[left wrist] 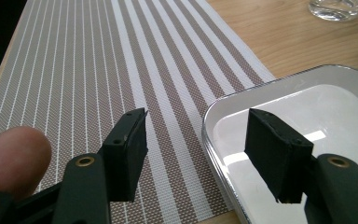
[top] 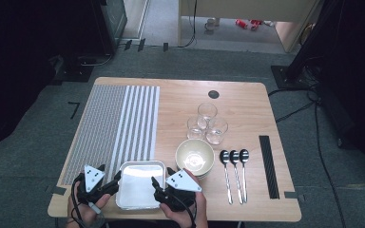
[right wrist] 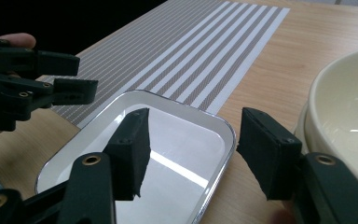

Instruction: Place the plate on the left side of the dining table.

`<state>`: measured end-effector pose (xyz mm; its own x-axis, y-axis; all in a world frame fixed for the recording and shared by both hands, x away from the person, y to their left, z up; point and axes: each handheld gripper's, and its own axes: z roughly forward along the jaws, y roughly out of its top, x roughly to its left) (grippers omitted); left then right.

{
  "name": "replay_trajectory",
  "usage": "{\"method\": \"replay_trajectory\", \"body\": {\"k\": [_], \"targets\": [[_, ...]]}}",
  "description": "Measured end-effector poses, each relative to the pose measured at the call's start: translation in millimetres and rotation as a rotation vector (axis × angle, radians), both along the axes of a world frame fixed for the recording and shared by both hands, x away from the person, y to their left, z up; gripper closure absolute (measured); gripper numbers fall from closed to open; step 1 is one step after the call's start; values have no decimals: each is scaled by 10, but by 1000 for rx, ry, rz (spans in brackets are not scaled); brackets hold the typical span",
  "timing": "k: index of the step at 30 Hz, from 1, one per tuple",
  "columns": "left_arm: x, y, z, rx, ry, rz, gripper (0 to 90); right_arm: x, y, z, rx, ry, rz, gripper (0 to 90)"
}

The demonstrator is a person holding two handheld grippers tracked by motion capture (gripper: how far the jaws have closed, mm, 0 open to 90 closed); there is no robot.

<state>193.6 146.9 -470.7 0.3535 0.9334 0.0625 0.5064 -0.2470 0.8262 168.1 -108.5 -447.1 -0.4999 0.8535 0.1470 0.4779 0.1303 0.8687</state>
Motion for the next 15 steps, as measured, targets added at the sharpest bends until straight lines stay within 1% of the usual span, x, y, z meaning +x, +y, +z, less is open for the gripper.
{"method": "replay_trajectory", "body": {"k": [2, 4, 5, 6, 7, 8, 9, 11, 12, 13, 14, 15], "targets": [[-4, -5, -6, -5, 3, -6, 394, -11, 19, -29, 6, 6, -3, 462], [-8, -17, -19, -3, 15, -9, 404, -18, 31, -60, 14, 12, 2, 486], [-20, -25, -31, 5, 21, -9, 414, -20, 37, -76, 13, 13, 4, 489], [-50, -39, -60, 14, 30, -21, 431, -23, 43, -102, 7, 20, 5, 514], [-50, -39, -60, 14, 30, -21, 435, -23, 43, -102, 7, 20, 5, 514], [-54, -46, -69, 26, 34, -23, 436, -25, 45, -131, 16, 14, -1, 514], [-46, -60, -77, 40, 39, -16, 436, -25, 45, -131, 16, 14, -1, 514], [-32, -70, -100, 42, 57, -5, 448, -27, 44, -169, 23, 30, -7, 528], [-35, -78, -114, 55, 55, -10, 448, -26, 53, -190, 10, 33, -11, 534], [-35, -78, -114, 55, 55, -10, 441, -25, 63, -213, -6, 36, -15, 540], [-37, -90, -125, 65, 55, -10, 441, -25, 63, -213, -6, 36, -15, 540], [-34, -97, -130, 67, 56, -8, 427, -26, 67, -263, -24, 44, -30, 554]]}}
